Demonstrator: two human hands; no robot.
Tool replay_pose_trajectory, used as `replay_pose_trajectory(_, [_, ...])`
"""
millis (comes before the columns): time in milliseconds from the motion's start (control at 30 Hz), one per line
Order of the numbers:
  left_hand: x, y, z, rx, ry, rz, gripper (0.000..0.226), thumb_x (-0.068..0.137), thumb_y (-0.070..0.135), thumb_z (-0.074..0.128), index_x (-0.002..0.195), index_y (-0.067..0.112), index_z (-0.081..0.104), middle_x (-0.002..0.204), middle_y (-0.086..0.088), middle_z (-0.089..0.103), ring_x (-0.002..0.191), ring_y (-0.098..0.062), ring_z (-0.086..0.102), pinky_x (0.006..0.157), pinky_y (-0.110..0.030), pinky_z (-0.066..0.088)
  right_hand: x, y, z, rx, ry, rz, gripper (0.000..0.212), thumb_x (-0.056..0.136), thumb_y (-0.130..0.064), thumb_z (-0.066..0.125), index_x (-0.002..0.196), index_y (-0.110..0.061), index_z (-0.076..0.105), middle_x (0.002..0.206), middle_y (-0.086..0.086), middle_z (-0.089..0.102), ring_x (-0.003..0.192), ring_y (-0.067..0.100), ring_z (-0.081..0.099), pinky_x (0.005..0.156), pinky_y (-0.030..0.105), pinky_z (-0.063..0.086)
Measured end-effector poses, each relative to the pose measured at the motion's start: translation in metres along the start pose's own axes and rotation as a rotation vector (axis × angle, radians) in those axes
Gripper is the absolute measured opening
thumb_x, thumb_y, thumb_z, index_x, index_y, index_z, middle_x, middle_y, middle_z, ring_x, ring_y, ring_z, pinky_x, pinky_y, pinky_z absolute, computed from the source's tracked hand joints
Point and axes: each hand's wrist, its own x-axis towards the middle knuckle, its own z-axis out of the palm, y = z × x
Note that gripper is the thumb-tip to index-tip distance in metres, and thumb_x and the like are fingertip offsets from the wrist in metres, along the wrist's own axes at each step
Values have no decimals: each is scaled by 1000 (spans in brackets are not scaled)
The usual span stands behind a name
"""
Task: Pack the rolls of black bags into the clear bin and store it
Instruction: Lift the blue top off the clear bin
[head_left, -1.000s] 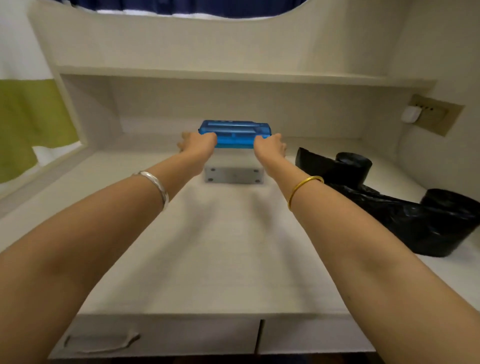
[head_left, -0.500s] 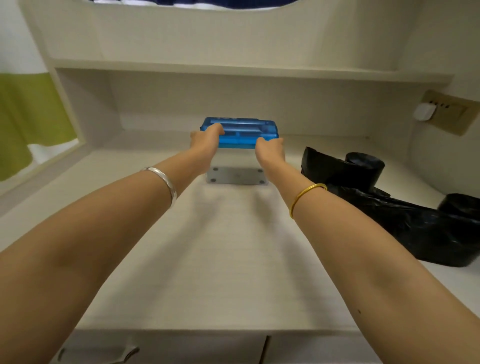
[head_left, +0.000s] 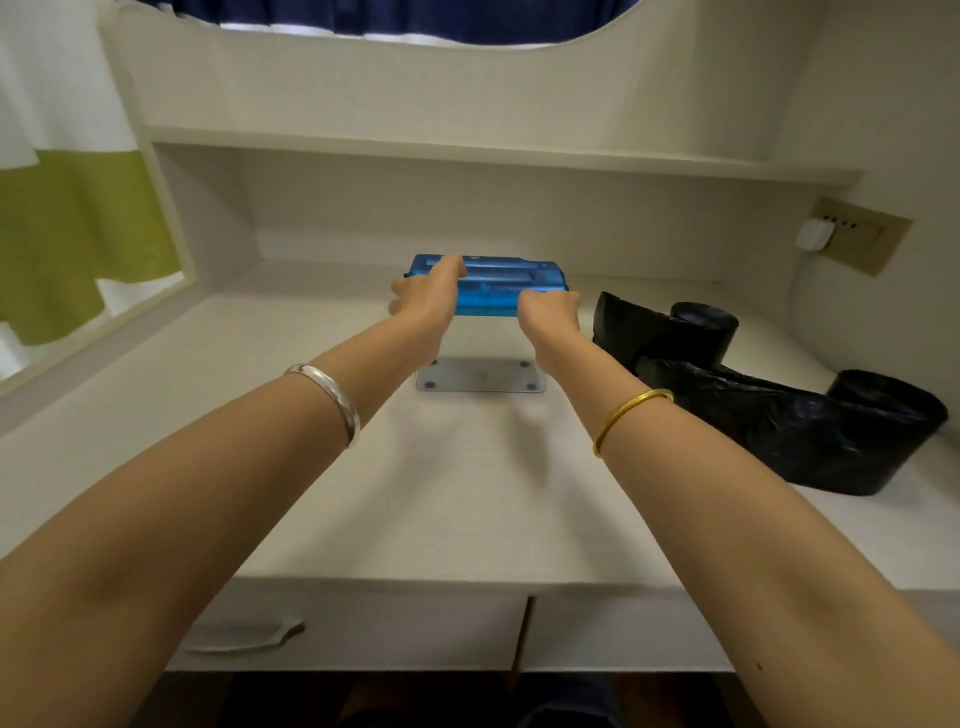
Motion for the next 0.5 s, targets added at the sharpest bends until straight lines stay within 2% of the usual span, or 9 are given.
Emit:
replay_pose_trajectory(133, [-31, -4, -6, 15, -29, -22, 63, 80, 35, 53, 133, 11, 30, 117, -9, 41, 100, -19, 40, 67, -31, 32, -30, 9, -15, -8, 2, -13, 56, 90, -10, 49, 139, -7, 21, 110, 12, 47, 67, 11, 41, 54, 23, 37])
replay_pose_trajectory(267, [-57, -9, -13, 3, -55, -14, 62, 80, 33, 55, 133, 12, 32, 120, -8, 41, 103, -20, 40, 79, -33, 29, -59, 14, -30, 16, -10, -34, 58, 88, -7, 51, 138, -6, 22, 124, 16, 49, 80, 13, 47, 66, 24, 43])
replay_pose_trajectory(467, [-81, -16, -28, 29, -135, -3, 61, 81, 24, 55, 136, 13, 32, 116, -6, 39, 103, -18, 37, 82, -33, 28, -93, 22, -49, -20, -77, -43, 56, 89, -11, 51, 137, -7, 21, 122, 15, 50, 75, 10, 46, 71, 25, 46])
replay_pose_trajectory(500, [-84, -17, -30, 31, -152, -5, 62, 81, 23, 55, 137, 13, 31, 116, -6, 37, 103, -19, 35, 84, -33, 27, -98, 23, -51, -37, -90, -45, 57, 90, -12, 50, 137, -7, 20, 120, 14, 49, 74, 10, 45, 68, 24, 46])
